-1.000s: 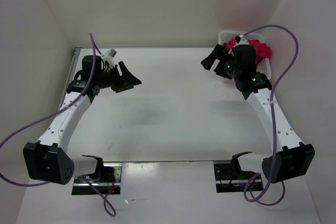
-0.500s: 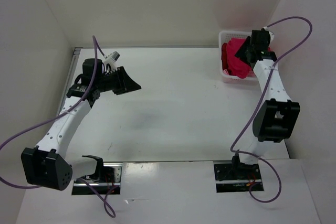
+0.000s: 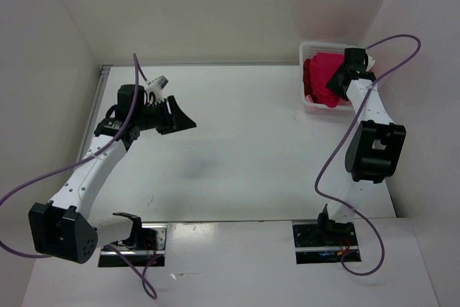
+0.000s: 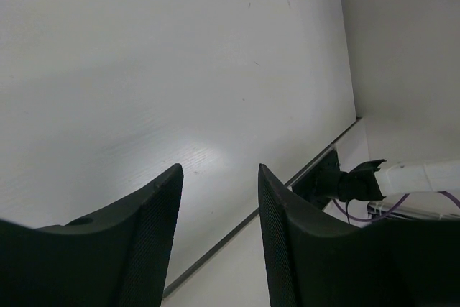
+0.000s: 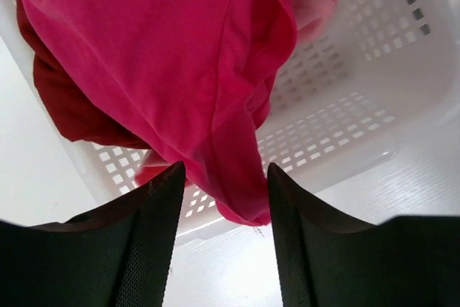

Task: Fold and stack the t-shirts
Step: Grab crumpled tshirt from bin with the right arm, then move the tshirt to the center of the board

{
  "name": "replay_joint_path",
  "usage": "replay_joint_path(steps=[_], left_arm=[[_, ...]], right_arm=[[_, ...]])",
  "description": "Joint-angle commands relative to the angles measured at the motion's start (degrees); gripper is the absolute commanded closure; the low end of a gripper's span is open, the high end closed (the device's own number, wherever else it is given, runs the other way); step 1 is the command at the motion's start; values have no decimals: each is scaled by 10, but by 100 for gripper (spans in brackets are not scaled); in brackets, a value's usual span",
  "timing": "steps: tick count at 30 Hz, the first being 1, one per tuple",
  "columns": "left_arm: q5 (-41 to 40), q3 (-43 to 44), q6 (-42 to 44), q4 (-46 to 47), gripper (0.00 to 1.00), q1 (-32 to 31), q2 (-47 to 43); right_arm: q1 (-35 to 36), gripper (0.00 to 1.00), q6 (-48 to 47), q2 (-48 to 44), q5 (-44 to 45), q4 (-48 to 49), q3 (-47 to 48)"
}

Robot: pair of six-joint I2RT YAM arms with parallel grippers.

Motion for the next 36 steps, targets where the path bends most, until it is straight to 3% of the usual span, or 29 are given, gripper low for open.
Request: replay_joint_path(steps=[1, 3, 4, 7, 14, 20, 23, 27, 31, 35, 36], left_arm=[[-11, 6, 17, 6, 46, 0, 0], [-17, 6, 17, 6, 46, 0, 0], [-17, 12, 17, 6, 46, 0, 0], [-23, 25, 17, 6, 46, 0, 5], [-17, 83, -10, 25, 42, 0, 31], [-40, 128, -41, 40, 34, 0, 44], [-46, 138, -66, 40, 33, 12, 49], [-53, 144, -95, 40, 30, 49, 49], [-24, 144, -119, 47, 29, 94, 44], [-10, 144, -119, 53, 28, 137, 38], [-5, 144, -113, 46, 28, 147, 38]], right_arm=[[-3, 46, 3, 13, -18, 22, 2], [-14, 51, 3, 18, -38, 22, 2], [-20, 67, 10, 18, -51, 22, 7], [-29, 99, 40, -14, -93, 37, 7], [-29, 100, 64, -167, -179, 49, 100], [6, 100, 144, -246, -362, 73, 234], [64, 100, 201, -246, -435, 127, 286], [193, 100, 246, -212, -486, 166, 392], [210, 100, 302, -175, -539, 209, 478], [210, 100, 287, -170, -532, 199, 459], [210, 100, 282, -177, -532, 199, 399]])
